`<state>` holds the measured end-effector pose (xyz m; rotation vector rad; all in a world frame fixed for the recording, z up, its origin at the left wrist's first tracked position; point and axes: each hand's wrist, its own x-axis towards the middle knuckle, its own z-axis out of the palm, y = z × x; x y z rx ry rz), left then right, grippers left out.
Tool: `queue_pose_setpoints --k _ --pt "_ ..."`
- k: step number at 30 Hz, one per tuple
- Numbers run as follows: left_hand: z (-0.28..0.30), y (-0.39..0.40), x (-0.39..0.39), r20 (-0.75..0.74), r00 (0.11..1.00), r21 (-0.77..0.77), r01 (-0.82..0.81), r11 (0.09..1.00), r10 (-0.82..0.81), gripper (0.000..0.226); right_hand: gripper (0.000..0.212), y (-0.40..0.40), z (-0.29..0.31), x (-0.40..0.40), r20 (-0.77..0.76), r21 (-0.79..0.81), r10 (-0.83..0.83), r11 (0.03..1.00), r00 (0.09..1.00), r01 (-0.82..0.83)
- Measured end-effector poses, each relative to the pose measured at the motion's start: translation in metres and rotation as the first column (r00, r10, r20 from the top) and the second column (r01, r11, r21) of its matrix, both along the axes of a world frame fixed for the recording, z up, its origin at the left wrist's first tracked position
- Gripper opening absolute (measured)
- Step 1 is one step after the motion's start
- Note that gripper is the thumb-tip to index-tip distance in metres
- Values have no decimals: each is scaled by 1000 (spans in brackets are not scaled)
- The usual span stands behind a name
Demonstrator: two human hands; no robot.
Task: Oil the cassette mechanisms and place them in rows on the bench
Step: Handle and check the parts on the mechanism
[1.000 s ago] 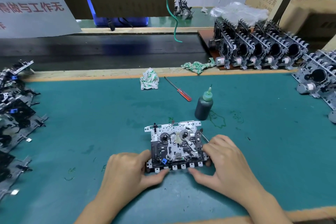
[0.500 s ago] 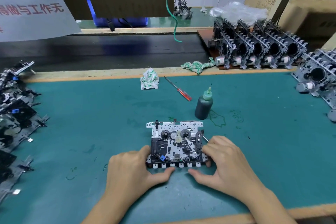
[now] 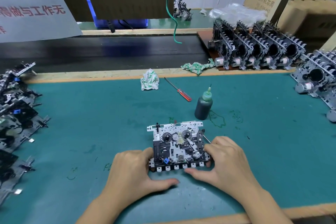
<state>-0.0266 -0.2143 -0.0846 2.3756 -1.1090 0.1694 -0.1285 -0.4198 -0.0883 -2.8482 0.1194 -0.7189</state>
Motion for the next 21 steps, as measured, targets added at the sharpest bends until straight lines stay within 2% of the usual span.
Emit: queue_pose_setpoints --k 4,9,13,15,16,19,21 --pt "1 2 -2 -15 1000 28 17 999 -16 61 60 6 -1 0 20 9 -106 994 994 106" --pt "2 -2 -5 -41 998 17 -38 999 39 59 52 -6 -2 1 1 46 92 995 996 -92" --pt "4 -1 -3 -78 994 26 -79 997 81 60 55 -8 4 5 -25 34 139 990 990 -138" --pt "7 -1 -2 -165 975 36 -141 989 146 59 55 -10 11 6 -55 52 173 984 983 -170" --pt "9 -1 -2 -230 957 6 -177 984 174 58 55 -10 15 7 -70 88 195 978 978 -188" --pt "18 -1 2 -423 898 -247 -244 938 123 47 55 -8 25 10 -110 237 243 948 964 -212" --pt "27 -2 4 -500 863 -389 -302 870 76 64 60 -3 33 13 -154 355 213 923 965 -147"
